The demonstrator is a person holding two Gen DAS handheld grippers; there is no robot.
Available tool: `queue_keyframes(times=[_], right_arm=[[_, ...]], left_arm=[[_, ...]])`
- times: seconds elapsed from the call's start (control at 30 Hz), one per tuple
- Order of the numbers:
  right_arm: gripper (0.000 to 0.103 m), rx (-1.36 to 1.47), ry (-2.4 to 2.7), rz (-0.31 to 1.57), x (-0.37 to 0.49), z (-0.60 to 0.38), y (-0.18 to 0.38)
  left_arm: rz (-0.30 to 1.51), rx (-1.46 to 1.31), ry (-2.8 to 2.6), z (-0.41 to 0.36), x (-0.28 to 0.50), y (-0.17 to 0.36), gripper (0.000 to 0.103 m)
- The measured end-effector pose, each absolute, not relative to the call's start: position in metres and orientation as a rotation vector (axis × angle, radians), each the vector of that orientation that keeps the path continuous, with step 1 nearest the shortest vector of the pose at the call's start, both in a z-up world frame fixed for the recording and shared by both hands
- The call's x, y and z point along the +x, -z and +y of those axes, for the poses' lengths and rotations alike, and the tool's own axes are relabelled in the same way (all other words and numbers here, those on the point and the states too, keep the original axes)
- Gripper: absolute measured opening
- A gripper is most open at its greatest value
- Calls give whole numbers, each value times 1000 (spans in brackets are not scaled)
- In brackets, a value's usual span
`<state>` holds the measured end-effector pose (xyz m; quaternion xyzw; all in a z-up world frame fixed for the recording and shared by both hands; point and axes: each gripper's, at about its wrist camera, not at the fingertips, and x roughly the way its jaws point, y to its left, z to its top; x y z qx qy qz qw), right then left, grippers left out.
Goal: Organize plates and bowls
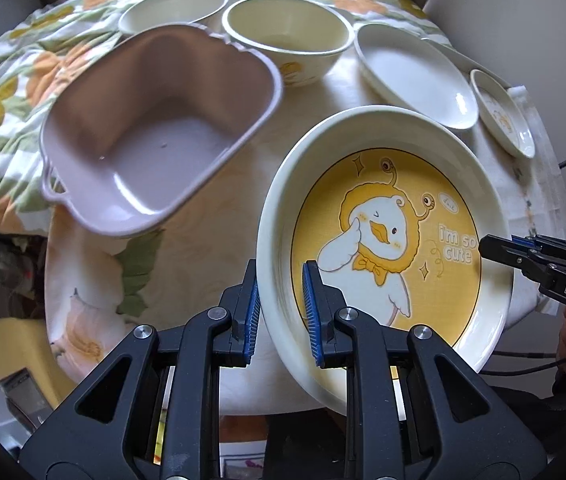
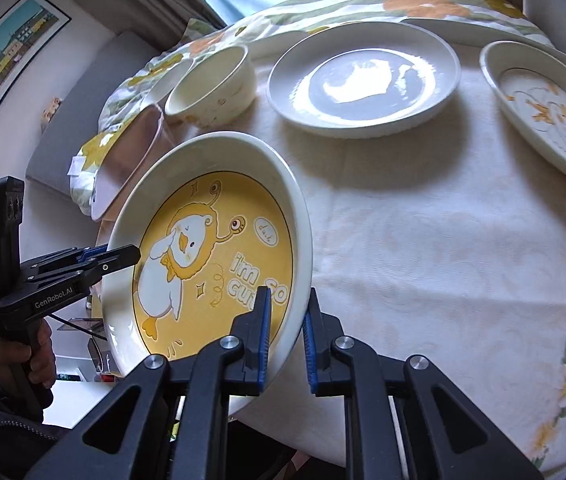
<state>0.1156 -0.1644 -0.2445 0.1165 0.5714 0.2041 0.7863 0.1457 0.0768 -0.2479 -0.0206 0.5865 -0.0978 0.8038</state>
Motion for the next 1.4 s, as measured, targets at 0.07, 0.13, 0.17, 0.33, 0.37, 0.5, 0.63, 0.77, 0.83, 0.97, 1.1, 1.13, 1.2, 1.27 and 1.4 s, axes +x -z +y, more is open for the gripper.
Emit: queue_keyframes(times=[0.07,0.13,0.17,0.33,0.37,0.5,0.63,0.77,0.83,0.97,1.1,1.13,1.2,1.27,1.4], right_arm=[[14,246,-440,1236,117,-159,249],[14,245,-437,1237,116,-156,251],[14,245,-434,1237,117,-155,253],[14,221,-422,1227,119,-145,260],[14,215,-422,1217,120,-144,260],[14,229,-421,1204,123,-143,263],[14,175,-407,1207,123,-137,261],[14,167,-399,1203,122,-137,261],[14,197,-392,1207,123,-139,262],[14,210,-375,1203,122,-139,262],[34,189,-365,1213,121,-134,263],[53,190,-368,1213,121,-134,263],[63,196,-375,1203,120,-132,262],[63,186,-371,1199,121,-130,262],[63,184,-374,1196,121,-129,261]], left_arm=[[1260,-51,211,86,146,254,18],[1263,-53,216,93,147,258,18],[1265,-53,219,95,149,260,18],[1253,-76,235,103,151,267,18],[1251,-73,238,103,151,268,18],[1237,-40,242,100,146,267,18],[1215,2,221,96,142,264,18],[1209,38,213,89,142,262,18],[1213,42,215,89,142,263,18],[1235,25,219,91,142,268,18],[1238,41,208,89,141,270,20],[1235,45,208,87,140,271,21],[1235,43,209,85,140,272,27],[1236,40,204,85,140,273,43],[1201,31,177,85,135,270,80]])
